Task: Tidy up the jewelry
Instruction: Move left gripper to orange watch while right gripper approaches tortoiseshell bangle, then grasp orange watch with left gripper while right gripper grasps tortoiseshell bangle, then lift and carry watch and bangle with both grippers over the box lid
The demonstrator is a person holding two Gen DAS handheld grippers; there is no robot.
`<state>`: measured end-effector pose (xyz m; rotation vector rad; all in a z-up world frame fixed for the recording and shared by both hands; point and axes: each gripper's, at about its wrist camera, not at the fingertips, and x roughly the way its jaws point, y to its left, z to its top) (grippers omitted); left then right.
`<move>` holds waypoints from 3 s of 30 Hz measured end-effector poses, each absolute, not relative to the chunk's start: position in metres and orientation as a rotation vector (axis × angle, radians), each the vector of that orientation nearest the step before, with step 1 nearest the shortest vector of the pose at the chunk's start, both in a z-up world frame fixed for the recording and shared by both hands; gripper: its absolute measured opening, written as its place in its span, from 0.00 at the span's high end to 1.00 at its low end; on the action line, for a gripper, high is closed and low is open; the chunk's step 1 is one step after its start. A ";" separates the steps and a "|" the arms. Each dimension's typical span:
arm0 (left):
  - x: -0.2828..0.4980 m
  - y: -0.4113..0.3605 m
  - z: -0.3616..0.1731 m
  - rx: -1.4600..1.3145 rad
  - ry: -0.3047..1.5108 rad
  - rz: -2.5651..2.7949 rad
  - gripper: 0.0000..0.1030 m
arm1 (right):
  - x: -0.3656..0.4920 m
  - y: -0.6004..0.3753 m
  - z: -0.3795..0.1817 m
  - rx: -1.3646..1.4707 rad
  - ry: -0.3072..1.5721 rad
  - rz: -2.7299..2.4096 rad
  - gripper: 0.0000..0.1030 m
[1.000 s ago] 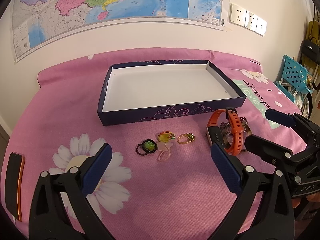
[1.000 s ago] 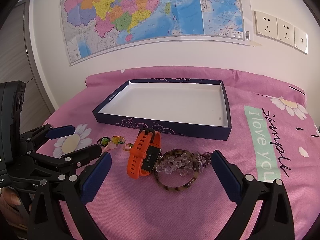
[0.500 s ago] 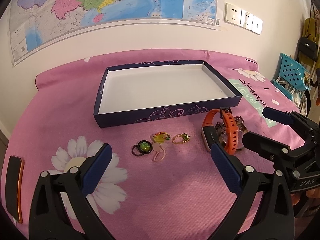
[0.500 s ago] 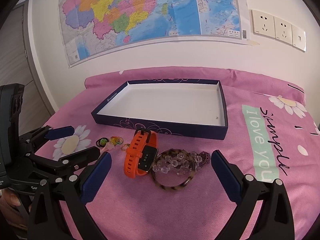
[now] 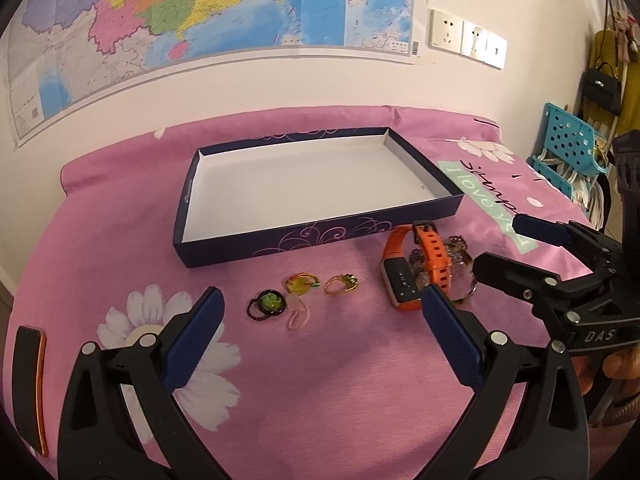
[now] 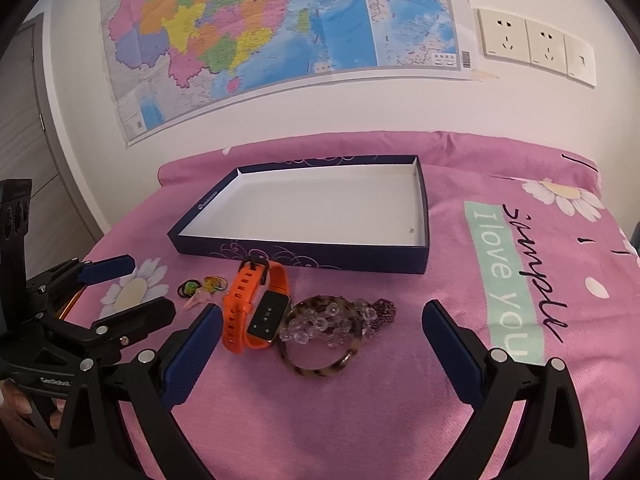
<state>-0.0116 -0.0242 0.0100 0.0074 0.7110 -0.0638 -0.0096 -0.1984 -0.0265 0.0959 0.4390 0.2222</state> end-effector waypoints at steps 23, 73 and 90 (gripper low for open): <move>0.022 -0.058 0.014 0.063 0.715 -0.203 0.06 | 0.003 -0.223 -0.039 0.148 0.508 0.161 0.07; 0.047 -0.032 -0.026 0.250 0.900 -0.323 0.80 | 0.033 -0.218 -0.047 0.082 0.663 0.283 0.94; 0.045 -0.017 -0.012 0.155 0.874 -0.322 0.94 | 0.032 -0.223 -0.031 0.051 0.630 0.296 0.94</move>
